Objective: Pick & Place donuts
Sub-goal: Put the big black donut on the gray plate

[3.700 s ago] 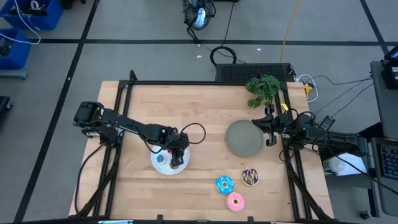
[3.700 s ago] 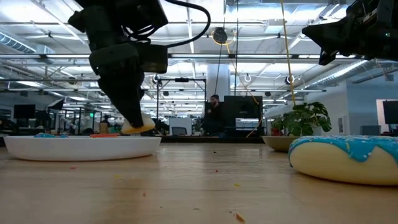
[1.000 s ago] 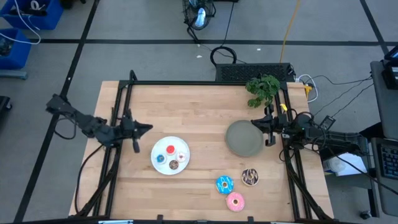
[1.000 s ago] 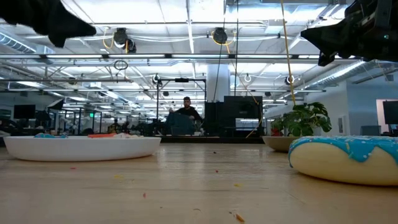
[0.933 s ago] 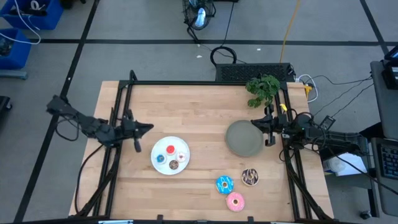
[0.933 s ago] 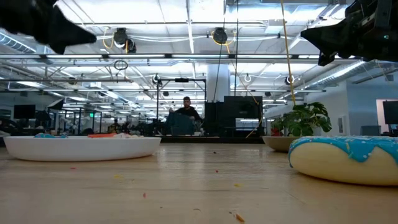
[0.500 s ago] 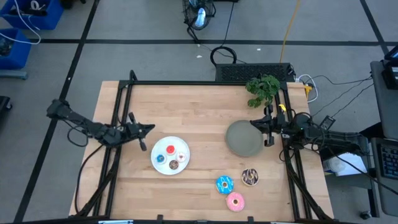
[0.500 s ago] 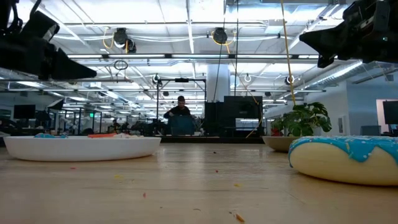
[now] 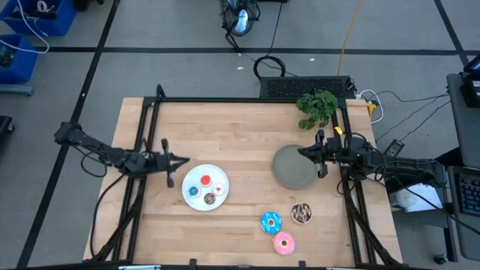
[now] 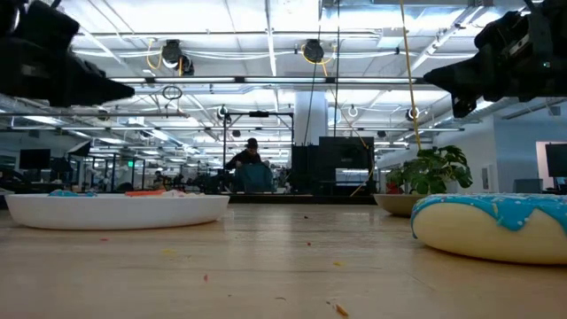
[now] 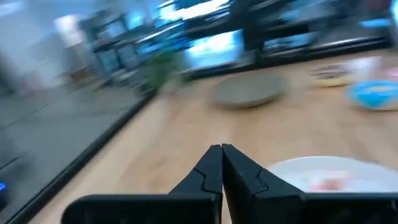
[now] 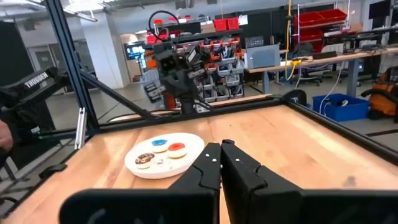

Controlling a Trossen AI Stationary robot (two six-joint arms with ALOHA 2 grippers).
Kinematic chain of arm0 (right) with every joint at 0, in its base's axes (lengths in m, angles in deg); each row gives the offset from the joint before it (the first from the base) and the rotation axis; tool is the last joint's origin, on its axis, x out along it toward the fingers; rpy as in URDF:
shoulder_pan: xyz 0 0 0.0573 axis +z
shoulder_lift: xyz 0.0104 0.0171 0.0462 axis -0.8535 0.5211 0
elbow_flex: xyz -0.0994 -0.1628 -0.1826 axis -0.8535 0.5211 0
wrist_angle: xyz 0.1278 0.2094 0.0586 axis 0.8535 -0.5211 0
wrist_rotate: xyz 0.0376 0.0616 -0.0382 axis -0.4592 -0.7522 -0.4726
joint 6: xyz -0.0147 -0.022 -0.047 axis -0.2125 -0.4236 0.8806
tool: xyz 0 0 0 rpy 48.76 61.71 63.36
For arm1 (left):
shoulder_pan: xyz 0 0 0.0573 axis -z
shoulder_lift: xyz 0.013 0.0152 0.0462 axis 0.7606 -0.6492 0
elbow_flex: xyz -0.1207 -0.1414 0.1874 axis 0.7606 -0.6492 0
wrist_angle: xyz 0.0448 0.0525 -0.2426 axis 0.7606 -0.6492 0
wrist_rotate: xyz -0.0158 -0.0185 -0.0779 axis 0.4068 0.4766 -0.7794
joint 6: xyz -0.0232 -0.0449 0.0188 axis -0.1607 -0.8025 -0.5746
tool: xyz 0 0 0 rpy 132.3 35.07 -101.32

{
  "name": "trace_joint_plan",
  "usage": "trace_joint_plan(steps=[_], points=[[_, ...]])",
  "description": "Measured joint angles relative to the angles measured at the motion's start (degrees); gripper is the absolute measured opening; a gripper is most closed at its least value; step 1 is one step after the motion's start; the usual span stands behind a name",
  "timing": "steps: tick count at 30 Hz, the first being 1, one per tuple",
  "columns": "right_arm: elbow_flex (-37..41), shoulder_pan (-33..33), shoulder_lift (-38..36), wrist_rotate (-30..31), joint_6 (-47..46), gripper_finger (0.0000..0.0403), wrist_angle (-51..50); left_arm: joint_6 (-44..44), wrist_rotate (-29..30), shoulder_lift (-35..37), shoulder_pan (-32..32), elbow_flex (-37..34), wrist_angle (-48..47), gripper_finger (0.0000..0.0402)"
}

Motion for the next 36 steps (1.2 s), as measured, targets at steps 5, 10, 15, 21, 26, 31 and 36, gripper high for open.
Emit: trace_joint_plan(steps=[5,10,15,21,26,31,36], points=[[0.0,0.0,0.0,-0.1,-1.22,0.0,0.0,8.5,-9.38,1.61,1.96,-0.01,5.35,0.0004],[0.0,0.0,0.02,-0.52,-1.18,0.0,-0.02,10.15,-8.58,5.7,2.72,0.0,0.21,0.0006],[0.0,0.0,0.02,-5.74,0.34,0.0,-0.04,9.81,-8.89,9.16,0.36,0.0,-1.64,0.0008],[-0.28,0.02,0.0,-5.93,0.58,0.0,3.97,8.06,-7.31,9.74,-2.9,0.0,-3.61,0.0004],[-7.31,1.63,2.5,-5.74,0.47,0.0,-2.5,5.62,-4.27,9.7,-4.45,0.0,-3.83,0.0018],[-22.32,8.66,10.75,3.09,2.72,0.0,-15.15,5.87,-4.13,9.7,-4.77,0.0,-2.53,0.0038],[-39.34,18.78,23.73,18.96,1.14,0.0,-36.55,6.05,-4.13,9.7,-4.77,0.0,-0.75,0.0046]])
